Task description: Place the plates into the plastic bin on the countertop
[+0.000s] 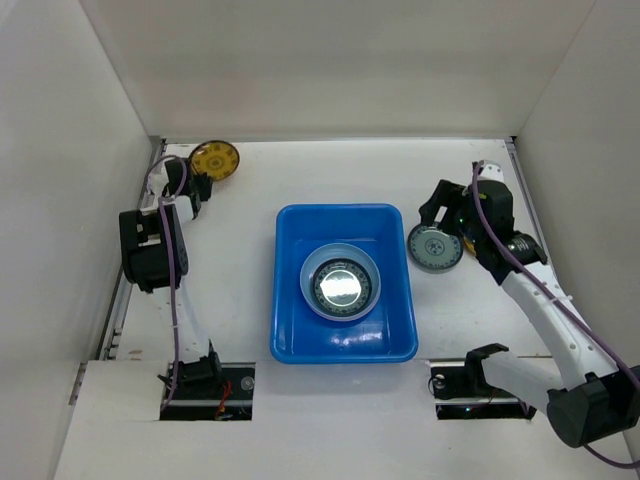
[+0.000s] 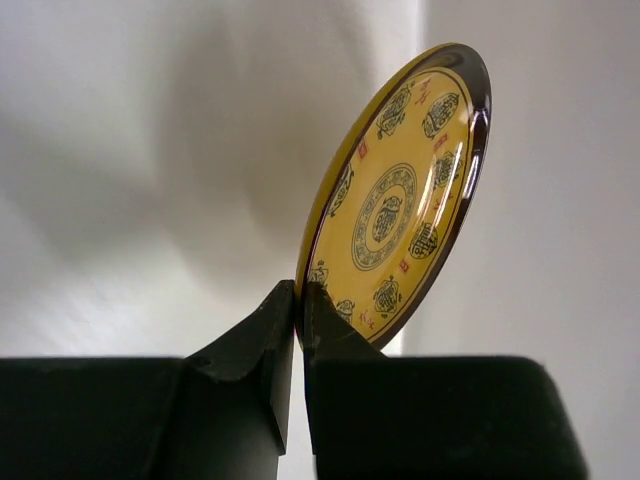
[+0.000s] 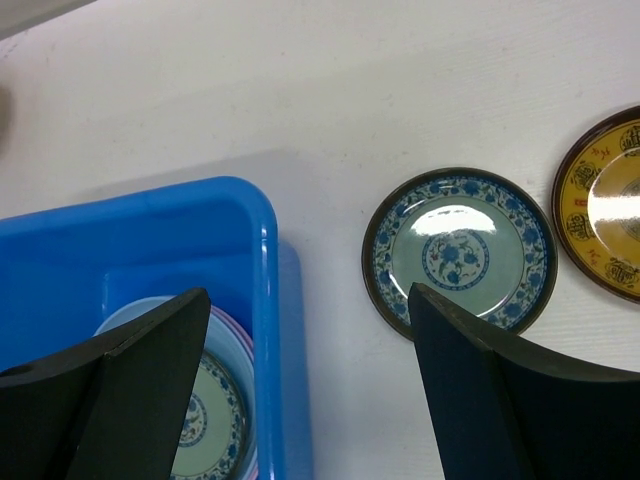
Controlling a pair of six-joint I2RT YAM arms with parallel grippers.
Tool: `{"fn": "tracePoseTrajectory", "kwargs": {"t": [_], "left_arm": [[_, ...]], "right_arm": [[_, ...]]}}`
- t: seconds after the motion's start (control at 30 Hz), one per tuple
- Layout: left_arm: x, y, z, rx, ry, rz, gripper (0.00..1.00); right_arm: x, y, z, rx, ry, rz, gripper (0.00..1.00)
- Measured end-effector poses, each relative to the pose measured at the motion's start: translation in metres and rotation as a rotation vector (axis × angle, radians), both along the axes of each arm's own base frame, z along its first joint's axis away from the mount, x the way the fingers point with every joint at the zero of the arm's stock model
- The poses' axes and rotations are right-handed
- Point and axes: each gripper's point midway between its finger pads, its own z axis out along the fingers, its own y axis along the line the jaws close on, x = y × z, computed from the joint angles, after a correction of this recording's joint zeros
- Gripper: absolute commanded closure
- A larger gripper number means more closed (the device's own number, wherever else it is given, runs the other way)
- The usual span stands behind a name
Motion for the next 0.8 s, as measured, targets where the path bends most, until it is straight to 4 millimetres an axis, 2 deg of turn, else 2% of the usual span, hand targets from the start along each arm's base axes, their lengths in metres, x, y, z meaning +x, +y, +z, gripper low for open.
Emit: {"fn": "tracePoseTrajectory", "kwargs": {"t": [0.13,0.23,0.3,0.4,0.5,0.57,0.63,0.8], "left_arm": [[0.014,-0.031,0.063,0.027,-0.114,-0.103,1.0],[0.016,-0.075,0.121,0.034,-0.226,-0.233,1.0],[0.005,-0.113,0.154,0.039,-0.285,-0.345,1.0],[-0.026,-0.175,0.185,0.06,-0.326,-0.529,1.0],[-0.07,-0.23,0.198,0.093,-0.329,-0.72,1.0],[-0.1,-0.256,0.199,0.118,-0.317,-0.832,1.0],[-0.128,-0.27,0.194,0.16,-0.289,-0.921,0.99],[-0.193,-0.278,0.166,0.29,-0.175,-1.065,0.99]], "right_arm": [[0.002,-0.003,-0.003,-0.004,0.008,-0.003,0.15],[0.002,-0.006,-0.002,-0.003,0.005,-0.014,0.15],[0.003,-0.01,0.001,0.008,-0.001,-0.03,0.15],[0.002,-0.018,0.009,0.036,-0.022,-0.069,0.15],[0.0,-0.024,0.02,0.064,-0.058,-0.098,0.15],[-0.002,-0.026,0.027,0.077,-0.081,-0.11,0.15],[-0.006,-0.028,0.032,0.092,-0.106,-0.125,0.15],[-0.017,-0.032,0.029,0.122,-0.124,-0.154,0.15]]}}
